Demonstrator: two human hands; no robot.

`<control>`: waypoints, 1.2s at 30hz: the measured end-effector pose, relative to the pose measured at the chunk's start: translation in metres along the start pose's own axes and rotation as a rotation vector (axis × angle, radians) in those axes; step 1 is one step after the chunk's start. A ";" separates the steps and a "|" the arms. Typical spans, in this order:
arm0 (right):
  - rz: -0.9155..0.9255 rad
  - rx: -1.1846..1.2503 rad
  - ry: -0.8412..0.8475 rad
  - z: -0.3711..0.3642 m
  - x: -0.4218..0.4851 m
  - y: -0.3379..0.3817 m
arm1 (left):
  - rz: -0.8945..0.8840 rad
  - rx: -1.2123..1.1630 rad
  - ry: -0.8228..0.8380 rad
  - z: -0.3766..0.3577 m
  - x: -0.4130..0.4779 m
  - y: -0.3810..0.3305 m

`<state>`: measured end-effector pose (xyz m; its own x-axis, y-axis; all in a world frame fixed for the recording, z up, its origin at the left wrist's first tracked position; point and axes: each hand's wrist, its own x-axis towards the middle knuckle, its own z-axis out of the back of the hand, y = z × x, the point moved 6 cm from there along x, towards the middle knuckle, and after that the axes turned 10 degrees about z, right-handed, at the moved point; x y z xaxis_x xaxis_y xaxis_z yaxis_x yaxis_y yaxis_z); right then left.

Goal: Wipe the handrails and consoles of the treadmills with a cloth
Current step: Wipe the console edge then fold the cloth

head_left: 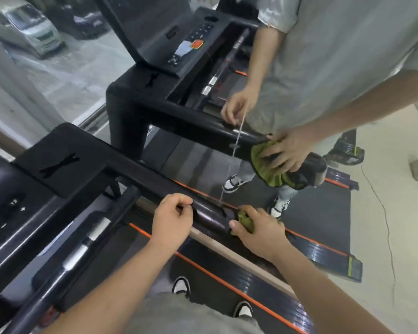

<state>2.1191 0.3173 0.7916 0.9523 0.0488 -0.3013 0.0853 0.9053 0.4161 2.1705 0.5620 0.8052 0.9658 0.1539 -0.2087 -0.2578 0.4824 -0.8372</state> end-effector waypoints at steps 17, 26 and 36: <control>0.325 -0.176 -0.019 -0.041 0.163 0.250 | 0.014 0.015 -0.264 0.147 0.034 0.068; 0.319 -0.136 -0.114 -0.030 0.089 0.164 | -0.089 0.014 -0.123 0.076 0.029 0.031; 0.076 -0.033 -0.209 0.000 -0.046 -0.012 | -0.265 0.028 0.126 -0.065 -0.044 -0.040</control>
<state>2.0741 0.3040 0.8003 0.9959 0.0318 -0.0842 0.0047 0.9159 0.4014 2.1402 0.4798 0.8154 0.9950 -0.0882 -0.0468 0.0054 0.5151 -0.8571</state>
